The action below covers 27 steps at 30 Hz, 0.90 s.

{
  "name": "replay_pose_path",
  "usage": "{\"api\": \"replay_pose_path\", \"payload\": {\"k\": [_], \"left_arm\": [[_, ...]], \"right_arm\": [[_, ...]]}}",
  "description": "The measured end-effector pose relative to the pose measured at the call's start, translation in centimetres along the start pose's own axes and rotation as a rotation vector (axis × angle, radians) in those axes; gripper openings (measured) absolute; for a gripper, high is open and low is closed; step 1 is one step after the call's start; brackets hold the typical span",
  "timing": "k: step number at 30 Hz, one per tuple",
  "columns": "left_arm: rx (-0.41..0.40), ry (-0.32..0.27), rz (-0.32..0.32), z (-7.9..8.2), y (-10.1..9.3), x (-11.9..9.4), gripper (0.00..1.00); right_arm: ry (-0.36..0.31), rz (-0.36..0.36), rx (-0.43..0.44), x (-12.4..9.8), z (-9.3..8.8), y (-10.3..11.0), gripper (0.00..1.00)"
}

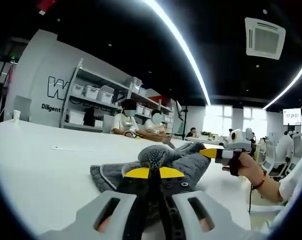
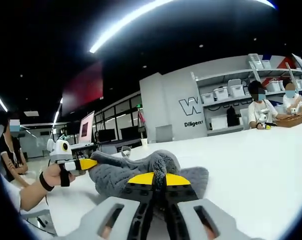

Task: Open the folded towel by lifting each exposed corner and separating the folded layers until the towel lies flat within the target outline without major curled edges

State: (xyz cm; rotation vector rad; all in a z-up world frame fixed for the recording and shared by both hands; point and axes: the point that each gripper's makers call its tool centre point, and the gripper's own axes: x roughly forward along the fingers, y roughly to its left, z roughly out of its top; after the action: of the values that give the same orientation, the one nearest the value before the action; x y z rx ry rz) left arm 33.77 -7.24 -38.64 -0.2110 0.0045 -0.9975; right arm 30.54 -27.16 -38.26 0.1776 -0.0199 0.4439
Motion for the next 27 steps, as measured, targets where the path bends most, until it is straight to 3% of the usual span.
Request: {"api": "replay_pose_path", "payload": {"k": [16,27], "left_arm": [[0.011,0.008,-0.041,-1.3,-1.9,-2.0,0.02],[0.028,0.052,-0.076,-2.7,-3.1,-3.3,0.03]], "right_arm": [[0.016,0.019,-0.05,-2.1,-1.2,1.6,0.0],[0.037,0.022,-0.095,-3.3,-2.5,2.3,0.0]]}}
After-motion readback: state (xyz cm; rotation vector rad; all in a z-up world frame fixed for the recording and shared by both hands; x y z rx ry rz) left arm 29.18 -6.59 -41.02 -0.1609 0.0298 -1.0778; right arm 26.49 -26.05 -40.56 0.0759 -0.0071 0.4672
